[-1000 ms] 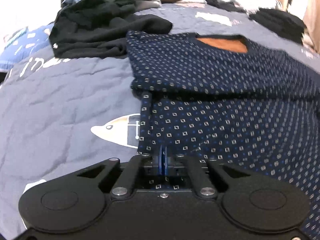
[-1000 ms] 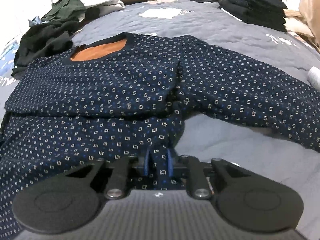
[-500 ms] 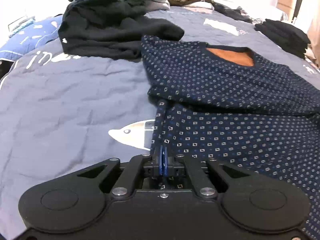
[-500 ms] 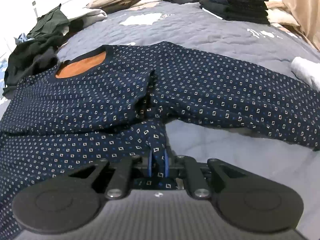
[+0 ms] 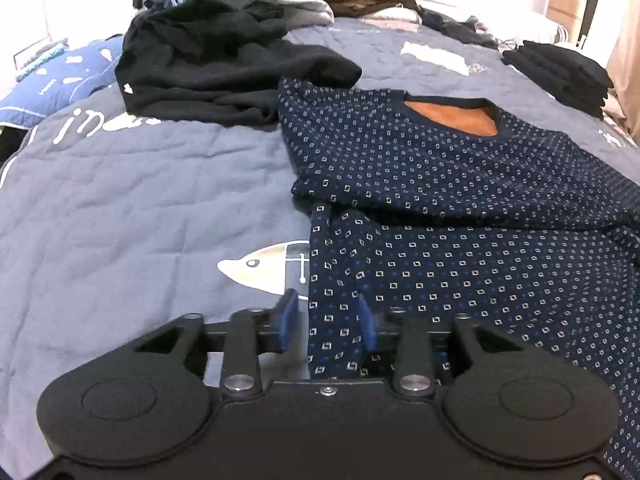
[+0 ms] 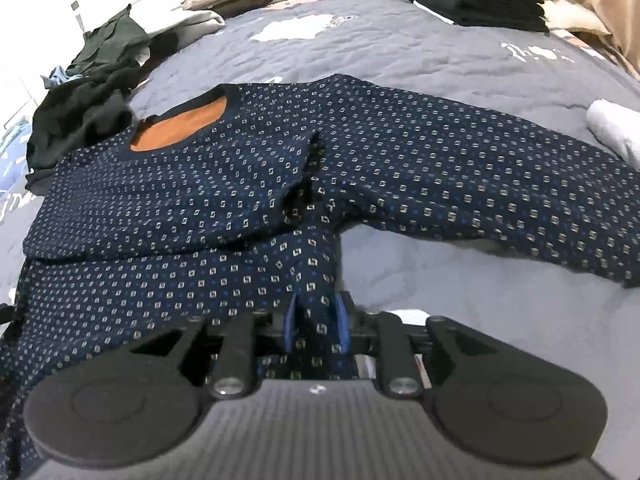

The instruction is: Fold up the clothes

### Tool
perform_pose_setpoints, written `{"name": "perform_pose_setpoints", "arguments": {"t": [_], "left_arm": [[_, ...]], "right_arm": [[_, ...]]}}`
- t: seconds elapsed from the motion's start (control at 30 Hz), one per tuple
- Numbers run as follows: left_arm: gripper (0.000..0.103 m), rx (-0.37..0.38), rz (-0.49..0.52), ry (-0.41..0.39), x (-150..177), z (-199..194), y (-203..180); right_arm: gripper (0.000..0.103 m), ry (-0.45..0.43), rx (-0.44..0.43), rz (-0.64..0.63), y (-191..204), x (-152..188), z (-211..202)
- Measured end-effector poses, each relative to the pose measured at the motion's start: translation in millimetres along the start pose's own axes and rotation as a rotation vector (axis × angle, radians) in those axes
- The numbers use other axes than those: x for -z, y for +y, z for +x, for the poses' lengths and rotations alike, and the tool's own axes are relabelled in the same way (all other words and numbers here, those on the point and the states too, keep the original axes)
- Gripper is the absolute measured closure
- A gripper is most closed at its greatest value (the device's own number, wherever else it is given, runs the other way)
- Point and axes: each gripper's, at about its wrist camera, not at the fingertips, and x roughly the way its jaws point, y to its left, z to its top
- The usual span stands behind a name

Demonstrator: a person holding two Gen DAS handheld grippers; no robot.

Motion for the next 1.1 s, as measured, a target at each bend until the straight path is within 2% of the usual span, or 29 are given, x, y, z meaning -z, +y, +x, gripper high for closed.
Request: {"name": "perform_pose_setpoints", "arguments": {"t": [0.27,0.43,0.7,0.83,0.87,1.0,1.1], "left_arm": [[0.068,0.044,-0.030,-0.042,19,-35,-9],[0.066,0.050,-0.040,-0.048,45,-57,-12],[0.060,0.006,0.028,-0.036,76,-79,-30],[0.060,-0.018,0.047,0.000,85,-76,-34],[0.060,-0.023,0.045,0.009,86,-74,-34],[0.060,-0.022,0.009,0.004,88,-78,-31],[0.060,-0.012,-0.012,-0.008,90,-85,-28]], "right_arm": [[0.074,-0.013,0.013,-0.040,7,25,-34],[0.070,-0.012,0.032,-0.056,5,60,-57],[0.067,0.002,0.071,-0.110,9,95,-76],[0.068,0.010,0.093,-0.152,12,105,-70],[0.069,0.003,0.095,-0.149,11,107,-69],[0.097,-0.009,0.096,-0.072,-5,109,-75],[0.101,-0.058,0.109,-0.008,-21,109,-90]]}}
